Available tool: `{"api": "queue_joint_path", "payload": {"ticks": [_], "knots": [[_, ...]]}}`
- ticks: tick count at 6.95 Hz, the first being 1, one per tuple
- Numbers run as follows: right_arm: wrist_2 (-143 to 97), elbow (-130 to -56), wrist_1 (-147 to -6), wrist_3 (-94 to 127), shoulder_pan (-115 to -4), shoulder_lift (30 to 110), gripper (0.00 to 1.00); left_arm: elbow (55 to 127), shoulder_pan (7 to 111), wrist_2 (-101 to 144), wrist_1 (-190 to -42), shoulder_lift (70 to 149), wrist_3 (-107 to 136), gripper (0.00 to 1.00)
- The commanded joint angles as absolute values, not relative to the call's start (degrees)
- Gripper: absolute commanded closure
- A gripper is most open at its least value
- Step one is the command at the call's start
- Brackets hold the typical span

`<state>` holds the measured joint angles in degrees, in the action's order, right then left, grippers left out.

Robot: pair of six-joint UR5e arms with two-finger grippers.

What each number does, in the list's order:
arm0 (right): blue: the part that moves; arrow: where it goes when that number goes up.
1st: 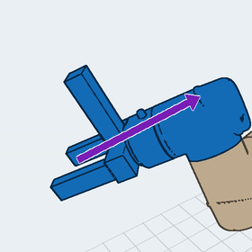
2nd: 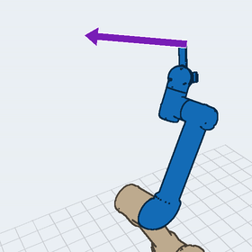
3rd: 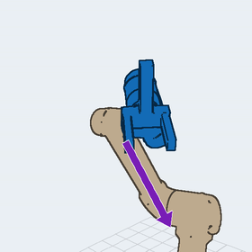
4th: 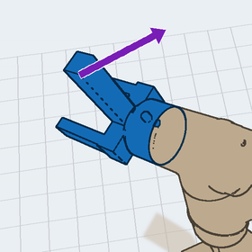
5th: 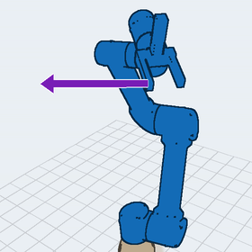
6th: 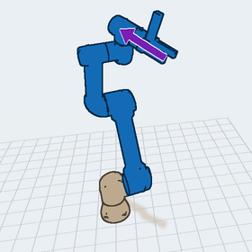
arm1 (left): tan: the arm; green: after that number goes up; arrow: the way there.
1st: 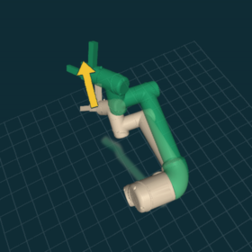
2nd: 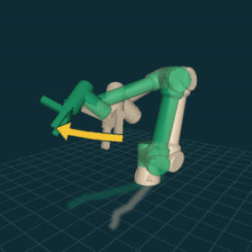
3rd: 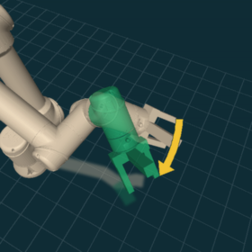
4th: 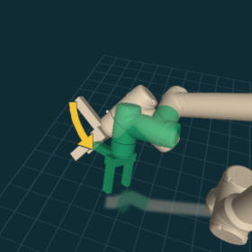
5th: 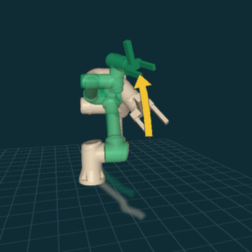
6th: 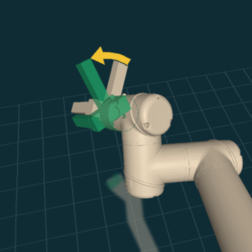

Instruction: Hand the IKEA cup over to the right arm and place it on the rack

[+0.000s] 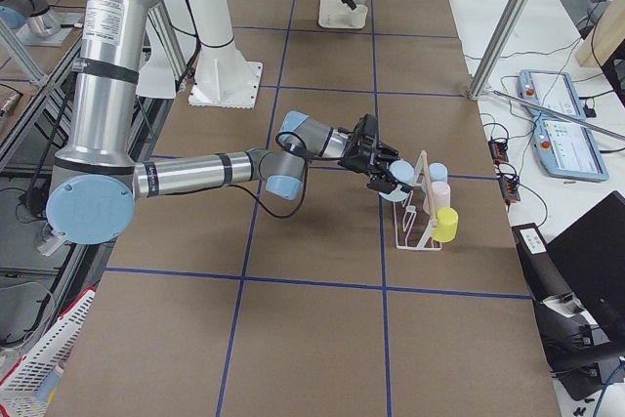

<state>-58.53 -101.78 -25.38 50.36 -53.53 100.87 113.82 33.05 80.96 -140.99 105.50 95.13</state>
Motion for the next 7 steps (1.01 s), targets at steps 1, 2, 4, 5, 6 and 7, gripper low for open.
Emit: {"api": "queue_joint_path", "payload": {"ticks": [1, 2, 4, 5, 6, 7], "knots": [[-58.8, -98.8, -21.0, 50.1, -53.8, 101.2, 1.00, 117.1, 42.3, 93.3, -126.0, 104.7, 86.8, 0.00], [-58.8, -98.6, -20.9, 50.0, -54.1, 101.3, 1.00, 117.8, 48.9, 104.0, -117.9, 104.6, 80.7, 0.00], [-58.8, -97.4, -20.3, 49.7, -54.1, 101.1, 1.00, 117.5, 58.9, 118.5, -112.6, 100.1, 69.4, 0.00], [-58.8, -96.7, -19.6, 49.8, -54.0, 100.4, 1.00, 117.5, 61.7, 120.0, -112.6, 95.9, 63.0, 0.00], [-58.8, -95.2, -19.6, 49.7, -54.0, 97.9, 1.00, 117.4, 63.2, 120.8, -112.8, 93.3, 59.2, 0.00], [-58.8, -92.7, -19.3, 49.7, -54.0, 95.9, 1.00, 117.4, 64.2, 122.1, -112.9, 92.8, 58.4, 0.00]]}}
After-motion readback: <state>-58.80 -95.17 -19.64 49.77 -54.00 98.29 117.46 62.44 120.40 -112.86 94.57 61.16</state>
